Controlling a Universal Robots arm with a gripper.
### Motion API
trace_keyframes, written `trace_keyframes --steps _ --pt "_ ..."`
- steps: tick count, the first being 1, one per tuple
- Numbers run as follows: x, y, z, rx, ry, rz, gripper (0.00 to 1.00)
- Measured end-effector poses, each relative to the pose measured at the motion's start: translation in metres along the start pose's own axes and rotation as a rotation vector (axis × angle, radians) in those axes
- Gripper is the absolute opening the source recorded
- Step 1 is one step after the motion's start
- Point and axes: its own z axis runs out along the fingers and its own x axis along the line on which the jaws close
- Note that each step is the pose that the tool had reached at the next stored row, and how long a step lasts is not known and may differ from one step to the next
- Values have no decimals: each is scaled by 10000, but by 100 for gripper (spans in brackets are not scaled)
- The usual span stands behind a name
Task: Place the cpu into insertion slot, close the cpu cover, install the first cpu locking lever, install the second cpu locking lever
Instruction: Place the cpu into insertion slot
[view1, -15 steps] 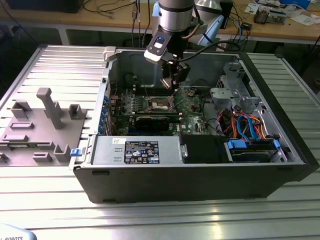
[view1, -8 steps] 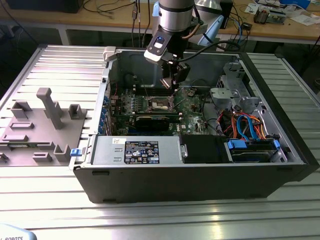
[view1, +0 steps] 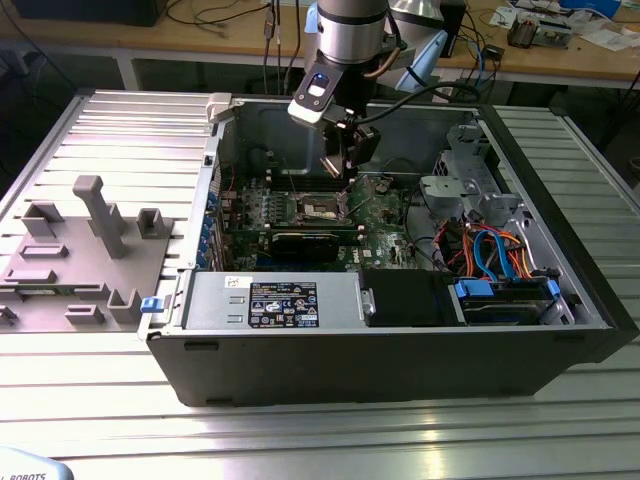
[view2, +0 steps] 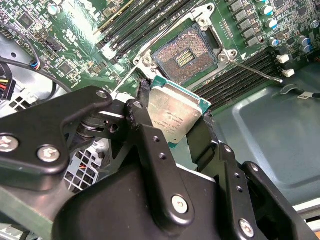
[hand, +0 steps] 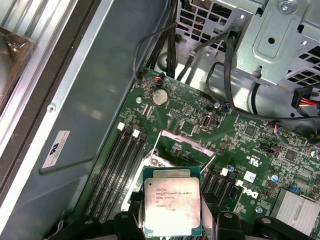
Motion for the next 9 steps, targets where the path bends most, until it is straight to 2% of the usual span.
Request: trace_keyframes --steps 9 --pt "0 0 1 -1 -5 55 54"
